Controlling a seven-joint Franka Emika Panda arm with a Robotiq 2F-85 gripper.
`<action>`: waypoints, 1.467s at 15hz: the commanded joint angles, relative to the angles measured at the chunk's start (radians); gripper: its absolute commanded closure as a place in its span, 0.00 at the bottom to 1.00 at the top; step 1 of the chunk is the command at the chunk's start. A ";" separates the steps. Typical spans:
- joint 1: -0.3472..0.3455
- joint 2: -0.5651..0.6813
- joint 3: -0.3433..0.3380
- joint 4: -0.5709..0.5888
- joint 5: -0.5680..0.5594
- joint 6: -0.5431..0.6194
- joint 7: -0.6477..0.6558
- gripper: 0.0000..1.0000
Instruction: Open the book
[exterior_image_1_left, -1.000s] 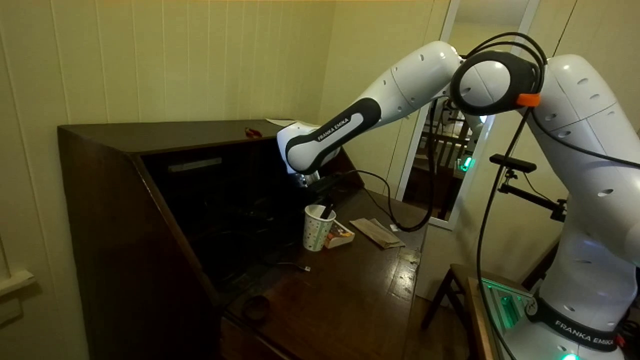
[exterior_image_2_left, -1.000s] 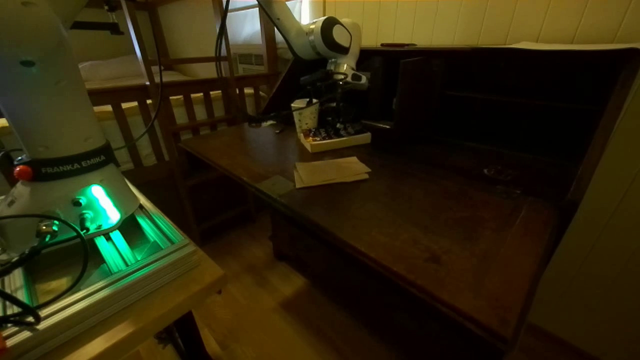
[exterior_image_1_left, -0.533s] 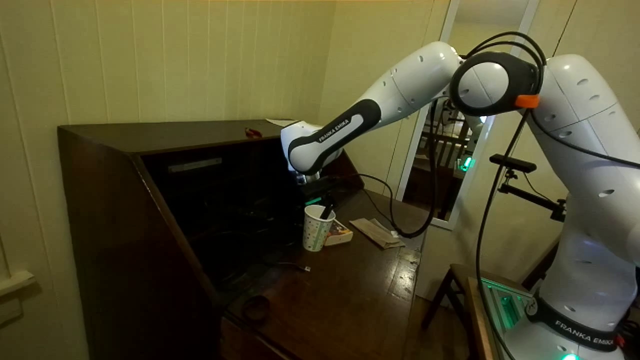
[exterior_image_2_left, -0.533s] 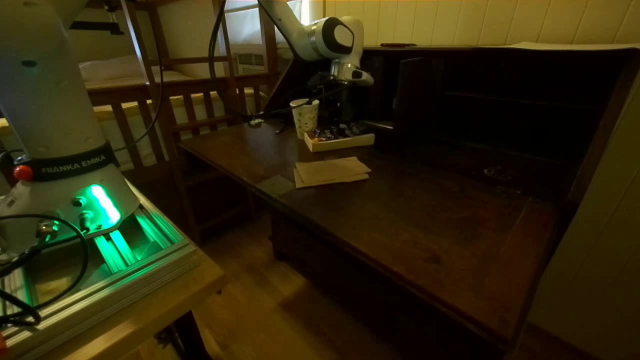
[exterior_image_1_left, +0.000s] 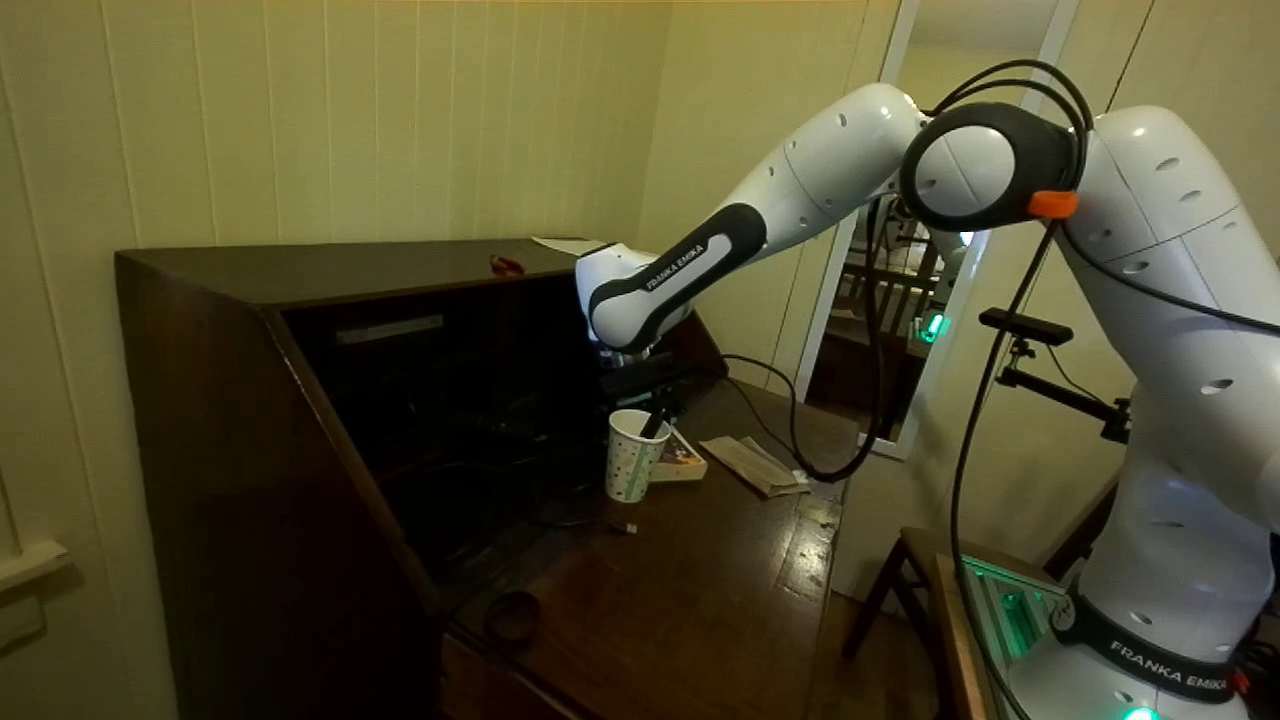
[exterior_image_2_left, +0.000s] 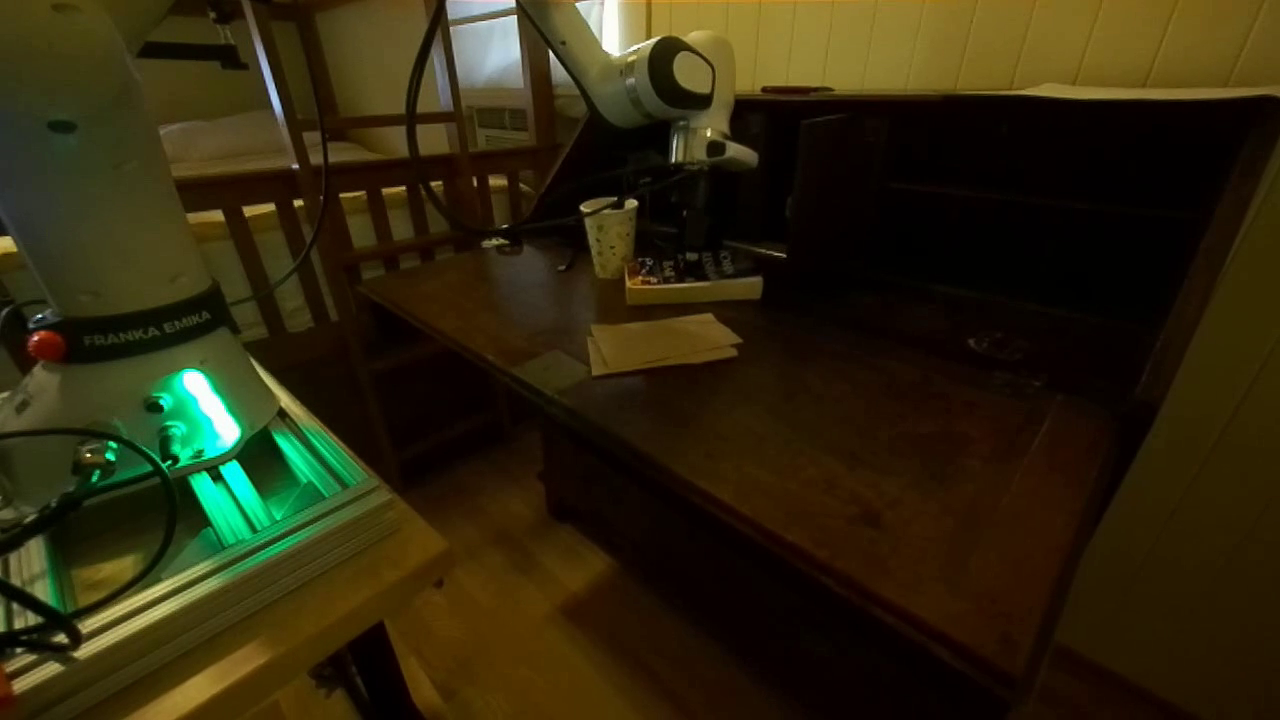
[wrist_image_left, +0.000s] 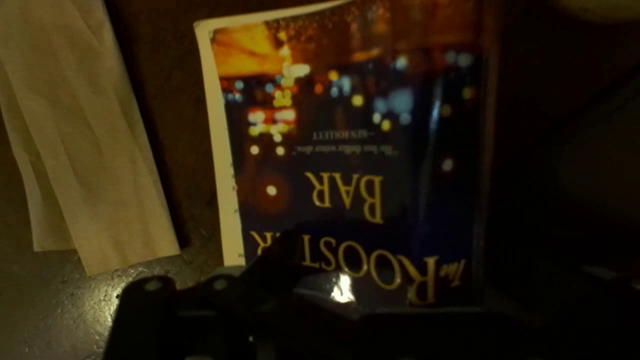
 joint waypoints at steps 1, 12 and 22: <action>0.030 -0.033 -0.029 -0.067 0.018 -0.038 0.149 0.00; 0.060 -0.142 -0.064 -0.224 -0.054 0.100 0.345 0.03; 0.083 -0.035 -0.061 -0.125 -0.187 0.145 0.407 0.00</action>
